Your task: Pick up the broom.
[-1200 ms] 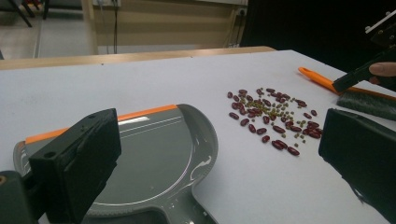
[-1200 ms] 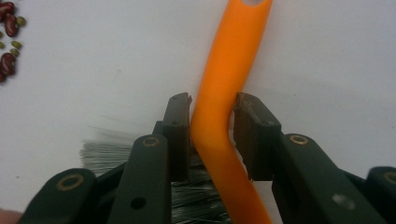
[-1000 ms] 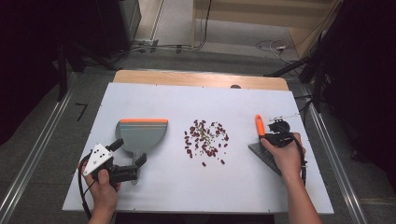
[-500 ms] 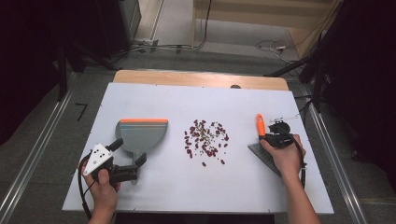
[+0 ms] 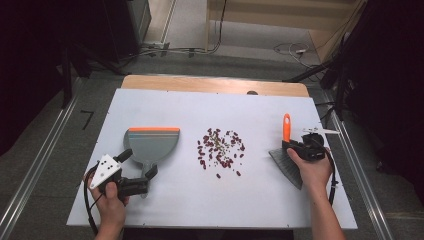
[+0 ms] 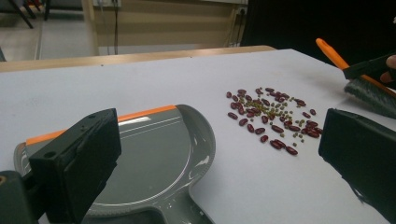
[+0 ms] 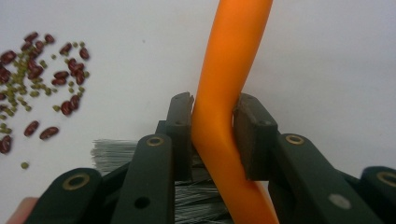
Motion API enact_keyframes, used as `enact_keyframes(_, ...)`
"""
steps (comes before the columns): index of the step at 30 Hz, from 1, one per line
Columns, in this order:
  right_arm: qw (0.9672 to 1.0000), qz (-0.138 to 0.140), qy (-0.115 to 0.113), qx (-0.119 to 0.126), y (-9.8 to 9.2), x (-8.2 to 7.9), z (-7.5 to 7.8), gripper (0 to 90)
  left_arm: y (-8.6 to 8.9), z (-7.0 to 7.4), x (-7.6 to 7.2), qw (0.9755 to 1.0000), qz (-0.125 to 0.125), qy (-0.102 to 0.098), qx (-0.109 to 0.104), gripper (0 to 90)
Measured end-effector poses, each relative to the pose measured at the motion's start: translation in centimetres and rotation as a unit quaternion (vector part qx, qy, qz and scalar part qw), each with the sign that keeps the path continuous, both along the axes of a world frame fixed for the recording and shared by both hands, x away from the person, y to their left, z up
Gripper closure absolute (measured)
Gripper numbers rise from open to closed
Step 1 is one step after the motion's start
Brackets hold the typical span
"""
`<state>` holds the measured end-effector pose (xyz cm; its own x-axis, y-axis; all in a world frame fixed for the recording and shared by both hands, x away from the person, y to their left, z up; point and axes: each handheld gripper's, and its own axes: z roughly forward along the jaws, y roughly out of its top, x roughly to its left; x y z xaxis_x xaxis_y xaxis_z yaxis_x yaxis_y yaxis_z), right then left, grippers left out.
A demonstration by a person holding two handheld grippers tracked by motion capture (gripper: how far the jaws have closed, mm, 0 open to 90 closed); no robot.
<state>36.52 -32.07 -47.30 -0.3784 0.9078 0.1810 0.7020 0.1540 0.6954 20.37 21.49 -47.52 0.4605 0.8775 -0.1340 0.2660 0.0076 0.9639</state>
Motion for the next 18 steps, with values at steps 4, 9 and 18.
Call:
enact_keyframes(4,0.9989,-0.009,-0.042,0.019,-0.2,-1.1,0.5,68.1,0.0,0.2,-0.1,1.0,0.002,-0.003,0.002,0.0)
enact_keyframes(9,0.9928,-0.025,-0.095,0.068,-0.9,-2.3,1.3,68.4,-0.2,0.4,0.0,1.0,-0.001,-0.006,0.001,0.0)
enact_keyframes(18,0.9748,-0.02,-0.183,0.126,-1.0,-4.0,3.2,69.1,-0.7,1.1,-0.4,0.9996,-0.007,-0.026,0.003,0.0)
